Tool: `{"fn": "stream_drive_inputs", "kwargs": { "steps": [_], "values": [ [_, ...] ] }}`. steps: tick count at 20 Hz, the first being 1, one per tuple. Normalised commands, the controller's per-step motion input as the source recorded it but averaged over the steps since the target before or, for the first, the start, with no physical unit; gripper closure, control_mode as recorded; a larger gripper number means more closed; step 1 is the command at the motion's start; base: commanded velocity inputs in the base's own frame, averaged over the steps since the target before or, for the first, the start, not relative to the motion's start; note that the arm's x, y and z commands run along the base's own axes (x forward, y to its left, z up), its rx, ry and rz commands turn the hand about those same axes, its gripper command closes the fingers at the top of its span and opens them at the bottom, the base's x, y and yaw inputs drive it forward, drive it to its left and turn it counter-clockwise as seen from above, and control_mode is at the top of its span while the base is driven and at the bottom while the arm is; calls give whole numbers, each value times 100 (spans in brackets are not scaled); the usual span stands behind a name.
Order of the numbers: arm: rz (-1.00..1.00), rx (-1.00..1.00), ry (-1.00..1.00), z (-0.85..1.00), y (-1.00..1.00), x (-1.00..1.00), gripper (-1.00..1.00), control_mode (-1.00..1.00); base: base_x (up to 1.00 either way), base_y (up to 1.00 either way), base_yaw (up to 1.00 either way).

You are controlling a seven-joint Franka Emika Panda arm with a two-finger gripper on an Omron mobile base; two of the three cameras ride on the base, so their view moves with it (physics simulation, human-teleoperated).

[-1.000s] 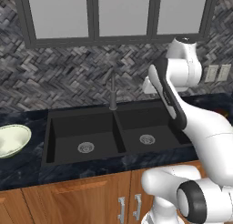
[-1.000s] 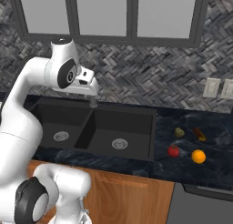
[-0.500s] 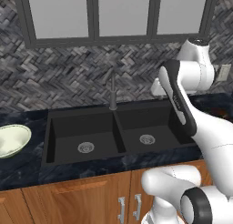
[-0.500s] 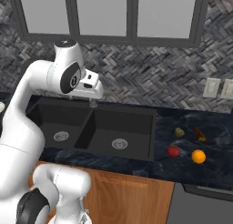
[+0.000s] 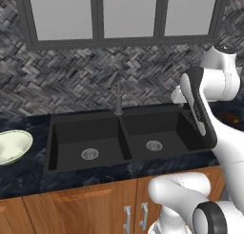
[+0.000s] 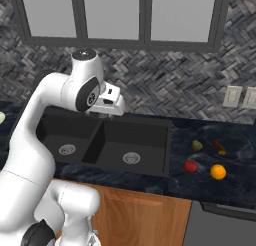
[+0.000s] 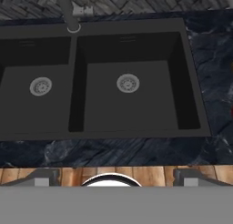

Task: There is a mixed pile of frozen fruits and vegetables on the counter. Locate all the frozen vegetables and place the items in a bowl on the counter. Take all the frozen fruits and defrost them in a running sink.

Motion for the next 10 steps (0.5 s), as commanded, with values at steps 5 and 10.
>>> {"fn": "stream_drive_inputs", "kwargs": {
  "steps": [5, 10],
  "values": [
    [-3, 0, 1, -14, -33, -5, -100, -100, 0, 0, 0],
    [-4, 0, 4, -16, -27, 0, -100, -100, 0, 0, 0]
  ]
}}
